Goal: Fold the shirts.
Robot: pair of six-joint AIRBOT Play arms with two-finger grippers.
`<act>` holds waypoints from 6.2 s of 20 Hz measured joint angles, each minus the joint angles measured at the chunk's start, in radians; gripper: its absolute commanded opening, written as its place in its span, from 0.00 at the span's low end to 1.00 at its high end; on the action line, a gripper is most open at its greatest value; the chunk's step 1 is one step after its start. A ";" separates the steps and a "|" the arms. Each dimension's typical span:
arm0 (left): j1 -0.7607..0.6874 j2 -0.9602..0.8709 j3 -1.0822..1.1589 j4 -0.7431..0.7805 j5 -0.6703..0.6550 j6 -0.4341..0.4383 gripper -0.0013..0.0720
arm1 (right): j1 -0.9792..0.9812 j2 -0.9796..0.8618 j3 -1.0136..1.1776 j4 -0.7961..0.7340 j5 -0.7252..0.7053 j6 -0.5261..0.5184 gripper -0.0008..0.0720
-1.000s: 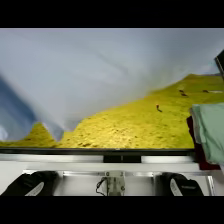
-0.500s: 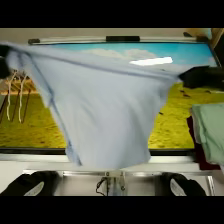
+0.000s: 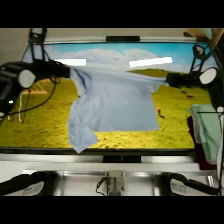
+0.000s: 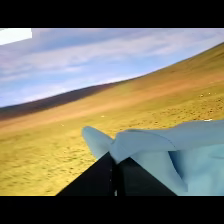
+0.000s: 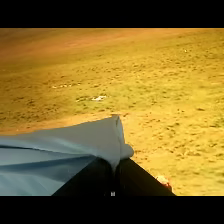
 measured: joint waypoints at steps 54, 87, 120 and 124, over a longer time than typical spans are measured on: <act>0.364 0.126 -0.581 -0.724 -0.314 0.270 0.07 | -0.096 -0.013 -0.500 0.234 0.240 -0.142 0.10; 0.561 0.682 -0.023 -0.379 -0.581 0.097 0.07 | -0.034 0.422 0.159 -0.235 0.630 0.013 0.10; 0.381 -0.276 -0.064 -0.478 -0.441 0.180 0.07 | 0.037 -0.324 0.173 -0.245 0.267 0.163 0.10; 0.376 -0.276 -0.104 -0.473 -0.461 0.179 0.07 | 0.037 -0.344 0.173 -0.242 0.301 0.159 0.10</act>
